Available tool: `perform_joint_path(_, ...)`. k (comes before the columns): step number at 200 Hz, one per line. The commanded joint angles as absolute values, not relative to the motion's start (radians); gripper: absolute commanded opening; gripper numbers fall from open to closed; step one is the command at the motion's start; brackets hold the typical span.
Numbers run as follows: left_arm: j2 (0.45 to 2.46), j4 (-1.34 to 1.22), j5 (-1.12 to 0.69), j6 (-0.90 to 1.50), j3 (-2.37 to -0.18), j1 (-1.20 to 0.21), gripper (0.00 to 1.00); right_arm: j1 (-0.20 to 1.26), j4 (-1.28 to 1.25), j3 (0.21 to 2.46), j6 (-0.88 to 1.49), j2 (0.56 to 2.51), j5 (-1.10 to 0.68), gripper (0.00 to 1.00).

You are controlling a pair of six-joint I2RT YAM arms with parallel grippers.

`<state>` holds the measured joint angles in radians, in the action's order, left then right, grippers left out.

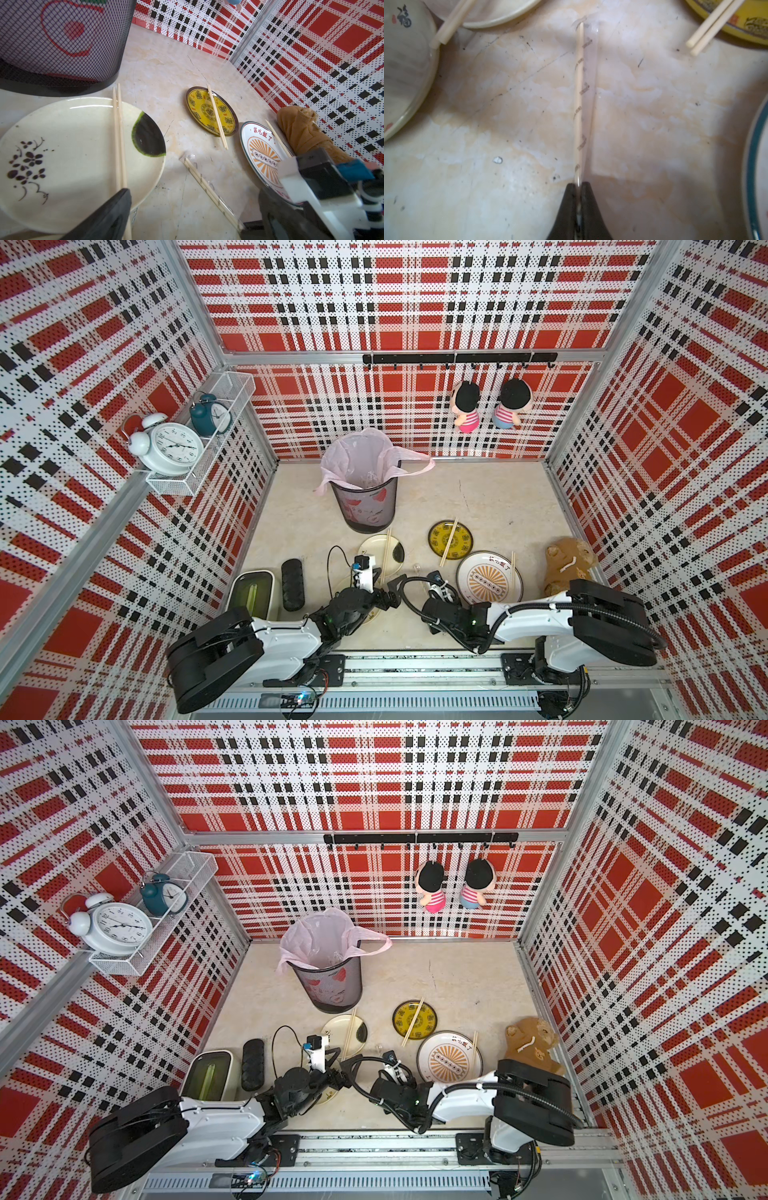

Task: Remove the packaging of disposable chopsticks
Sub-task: Pick up the disposable chopsticks from the center of the board.

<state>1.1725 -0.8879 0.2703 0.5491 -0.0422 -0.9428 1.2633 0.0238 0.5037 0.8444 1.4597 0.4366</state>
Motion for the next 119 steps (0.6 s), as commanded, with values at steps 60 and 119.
perform_joint_path(60, 1.173, -0.997, 0.170, 0.537, -0.068, -0.976, 0.99, 1.169, -0.305, 0.337, 0.632, 1.279, 0.290, 0.04)
perform_joint_path(119, 1.201, -1.235, -0.055, 0.555, -0.060, -0.929, 1.00, 1.053, -0.582, 0.236, 0.458, 1.177, 0.098, 0.00)
